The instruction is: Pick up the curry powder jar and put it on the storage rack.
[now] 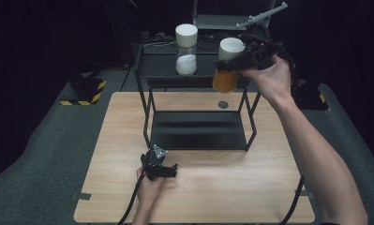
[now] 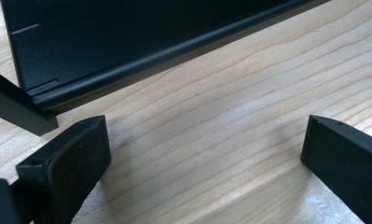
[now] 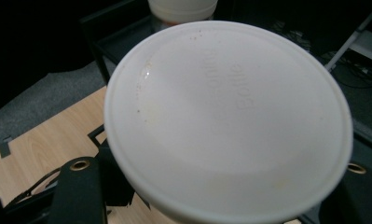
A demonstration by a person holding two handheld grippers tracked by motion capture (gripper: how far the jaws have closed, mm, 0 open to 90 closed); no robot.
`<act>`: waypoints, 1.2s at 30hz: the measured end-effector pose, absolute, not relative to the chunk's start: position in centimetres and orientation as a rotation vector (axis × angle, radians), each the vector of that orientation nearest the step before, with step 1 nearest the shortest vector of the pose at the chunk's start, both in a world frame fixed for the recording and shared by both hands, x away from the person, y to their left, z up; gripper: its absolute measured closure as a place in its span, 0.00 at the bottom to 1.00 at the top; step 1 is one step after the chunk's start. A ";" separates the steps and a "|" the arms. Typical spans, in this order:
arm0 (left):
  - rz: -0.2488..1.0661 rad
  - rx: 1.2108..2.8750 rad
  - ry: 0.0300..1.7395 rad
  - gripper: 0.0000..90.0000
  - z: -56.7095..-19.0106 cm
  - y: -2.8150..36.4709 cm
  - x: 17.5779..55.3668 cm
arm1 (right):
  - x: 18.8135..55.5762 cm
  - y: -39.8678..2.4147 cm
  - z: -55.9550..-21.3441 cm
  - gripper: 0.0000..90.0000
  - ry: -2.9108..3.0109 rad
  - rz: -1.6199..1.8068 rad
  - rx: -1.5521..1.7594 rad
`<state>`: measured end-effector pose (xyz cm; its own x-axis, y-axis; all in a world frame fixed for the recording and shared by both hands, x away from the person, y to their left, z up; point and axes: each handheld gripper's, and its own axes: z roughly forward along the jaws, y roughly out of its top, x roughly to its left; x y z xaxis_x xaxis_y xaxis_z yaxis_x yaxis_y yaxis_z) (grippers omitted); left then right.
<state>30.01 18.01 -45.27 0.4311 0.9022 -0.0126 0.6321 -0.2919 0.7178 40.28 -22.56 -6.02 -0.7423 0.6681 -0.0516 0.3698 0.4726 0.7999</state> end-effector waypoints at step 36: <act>0.529 2.032 1.288 0.01 -45.3 18.0 30.0 | 46.1 -16.5 -6.3 0.38 2.218 1.031 1.116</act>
<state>30.03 18.02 -45.26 0.4319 0.9018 -0.0131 0.6323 -0.2924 0.7174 46.11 -16.52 -6.34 -0.5719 0.8182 -0.0589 0.4822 0.3934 0.7828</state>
